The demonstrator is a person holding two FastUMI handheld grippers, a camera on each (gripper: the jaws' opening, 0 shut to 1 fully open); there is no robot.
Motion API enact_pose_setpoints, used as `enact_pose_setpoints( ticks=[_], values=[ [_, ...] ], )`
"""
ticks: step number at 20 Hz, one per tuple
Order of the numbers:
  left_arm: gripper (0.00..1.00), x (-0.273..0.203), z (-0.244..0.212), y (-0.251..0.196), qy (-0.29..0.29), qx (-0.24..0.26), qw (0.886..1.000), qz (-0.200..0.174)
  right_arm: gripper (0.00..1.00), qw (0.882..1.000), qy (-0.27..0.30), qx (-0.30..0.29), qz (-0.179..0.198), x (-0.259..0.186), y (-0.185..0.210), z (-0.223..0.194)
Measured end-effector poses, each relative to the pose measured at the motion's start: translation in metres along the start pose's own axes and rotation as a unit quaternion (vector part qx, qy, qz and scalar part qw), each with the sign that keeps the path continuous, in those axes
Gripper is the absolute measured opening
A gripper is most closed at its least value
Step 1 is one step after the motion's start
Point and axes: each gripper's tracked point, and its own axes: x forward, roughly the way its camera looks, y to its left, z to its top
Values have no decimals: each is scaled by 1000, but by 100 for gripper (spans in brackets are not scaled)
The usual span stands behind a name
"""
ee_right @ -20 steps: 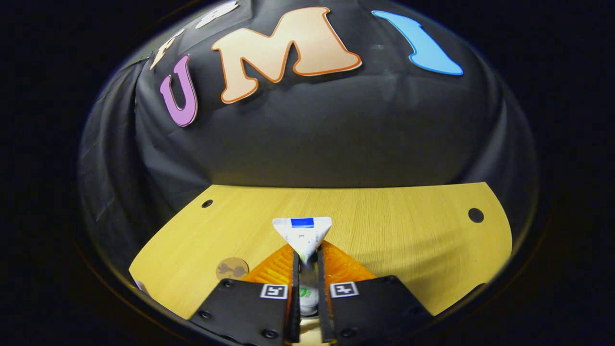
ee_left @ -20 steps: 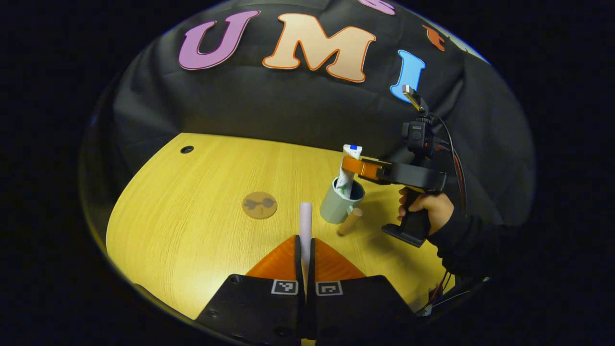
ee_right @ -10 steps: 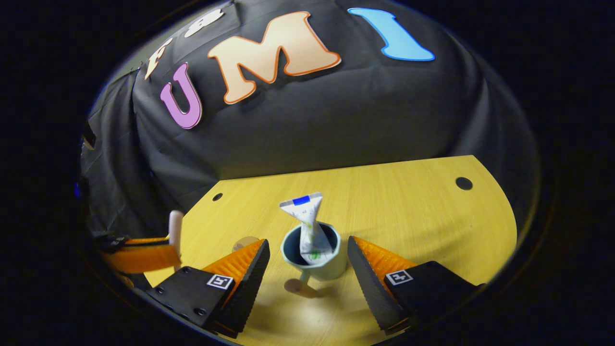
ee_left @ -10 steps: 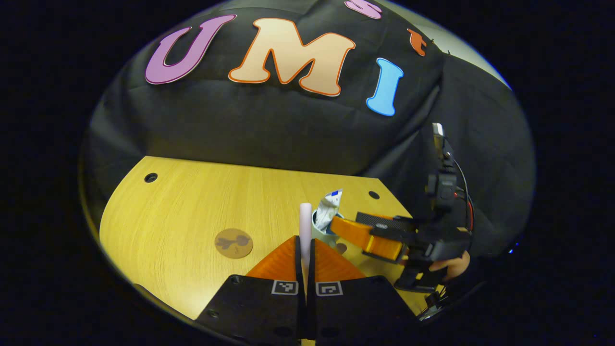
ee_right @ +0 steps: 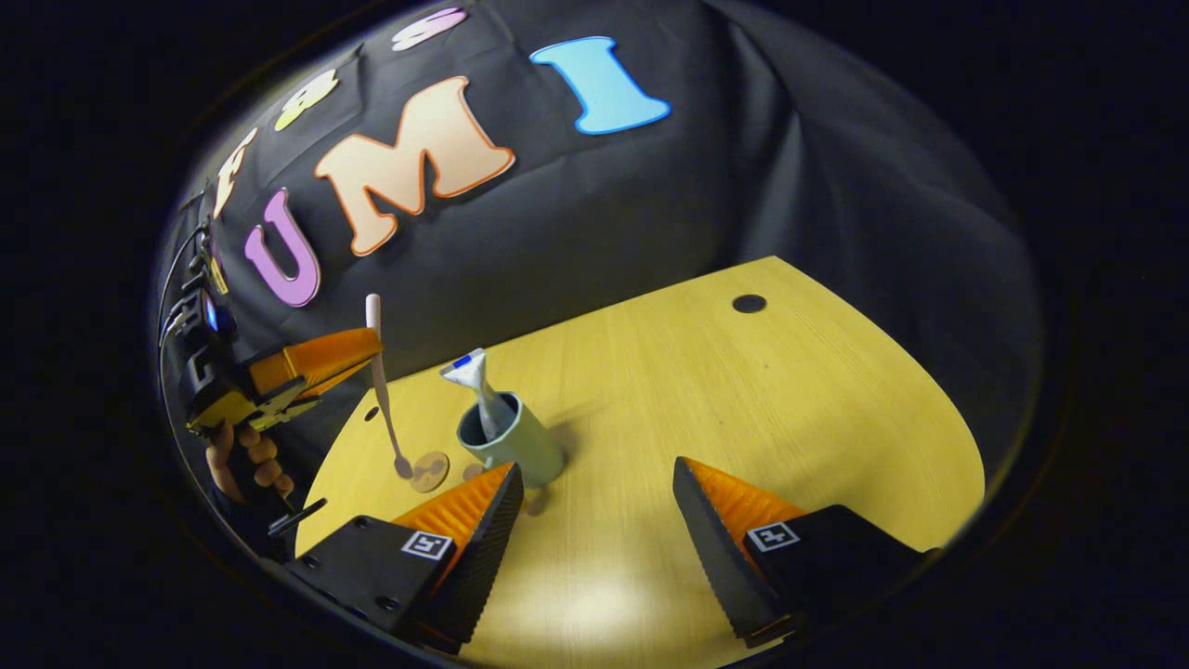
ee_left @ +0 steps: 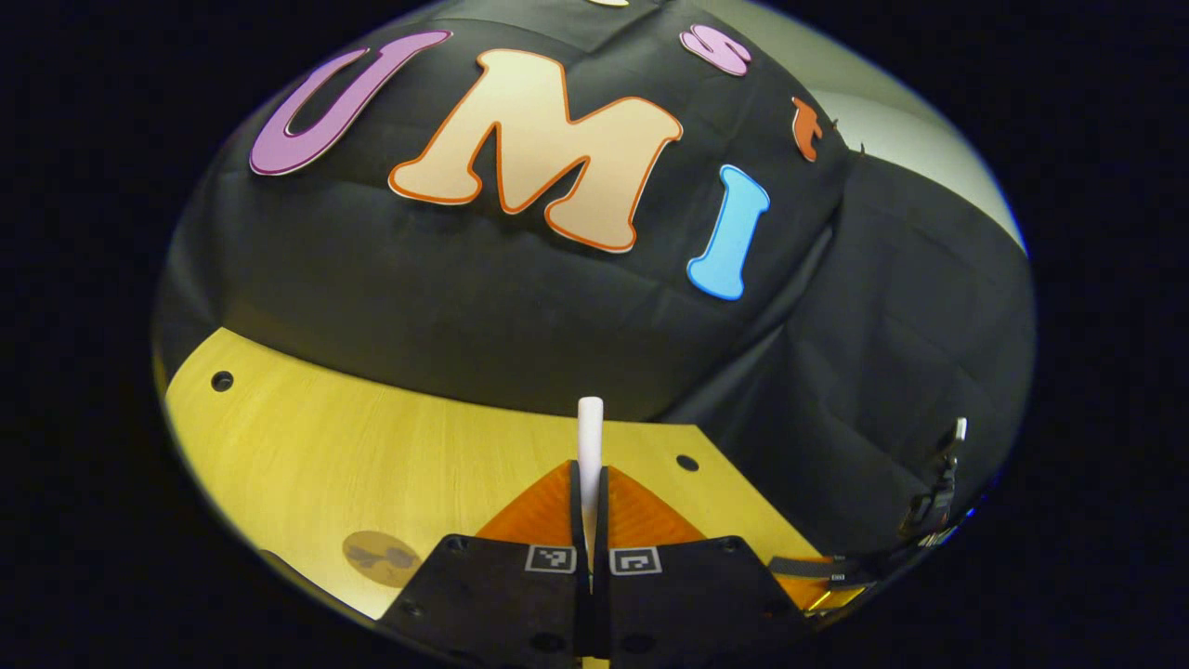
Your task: Put the toothbrush and toothpaste on the desktop into the cup, then pick up the cup and place it on the coaster on the desktop.
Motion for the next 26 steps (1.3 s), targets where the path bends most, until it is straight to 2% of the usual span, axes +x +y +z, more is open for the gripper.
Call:
enact_pose_setpoints(
  ticks=[2, 3, 4, 8, 9, 10, 13, 14, 15, 16, 17, 18, 19, 20, 23, 24, 26],
  values=[
    [0, 16, 2, 0, -23, -28, 999, 0, 94, 1000, 2, 8, -13, -8, -12, -7],
    [0, 23, -1, 1, -28, -40, 999, 2, 94, 1000, 5, 10, -16, -11, -15, -10],
    [0, 29, -3, 4, -31, -46, 998, 5, 99, 1000, 8, 11, -19, -14, -17, -13],
    [0, 43, -9, 21, -56, -40, 997, 28, 99, 999, 23, 11, -27, -18, -24, -24],
    [0, 46, -8, 23, -62, -40, 997, 30, 94, 999, 25, 10, -28, -18, -26, -24],
    [0, 45, -10, 25, -67, -38, 996, 33, 99, 999, 28, 10, -29, -18, -28, -26],
    [0, 36, -15, 27, -81, -30, 995, 41, 99, 999, 36, 10, -23, -16, -24, -27],
    [0, 32, -16, 27, -91, -26, 995, 42, 94, 999, 39, 8, -22, -14, -23, -28],
    [0, 29, -16, 28, -100, -23, 994, 43, 99, 999, 42, 4, -19, -12, -21, -28],
    [0, 26, -12, 27, -118, -23, 992, 40, 99, 999, 43, 0, -16, -11, -19, -29],
    [0, 24, -12, 24, -125, -22, 991, 39, 94, 999, 46, -4, -13, -10, -17, -31],
    [0, 23, -14, 23, -125, -17, 991, 39, 99, 999, 51, -7, -10, -8, -15, -34],
    [0, 22, -16, 22, -125, -13, 991, 40, 94, 998, 56, -11, -7, -7, -12, -37],
    [0, 20, -14, 19, -132, -11, 990, 38, 99, 998, 61, -14, -4, -7, -10, -40],
    [0, 14, -11, 18, -155, 4, 987, 40, 99, 997, 68, -24, 6, -8, -4, -46],
    [0, 12, -8, 16, -162, 2, 986, 37, 94, 997, 70, -27, 8, -9, -4, -48],
    [0, 11, -7, 14, -172, 1, 984, 39, 99, 997, 73, -29, 8, -11, -6, -51]
  ],
)
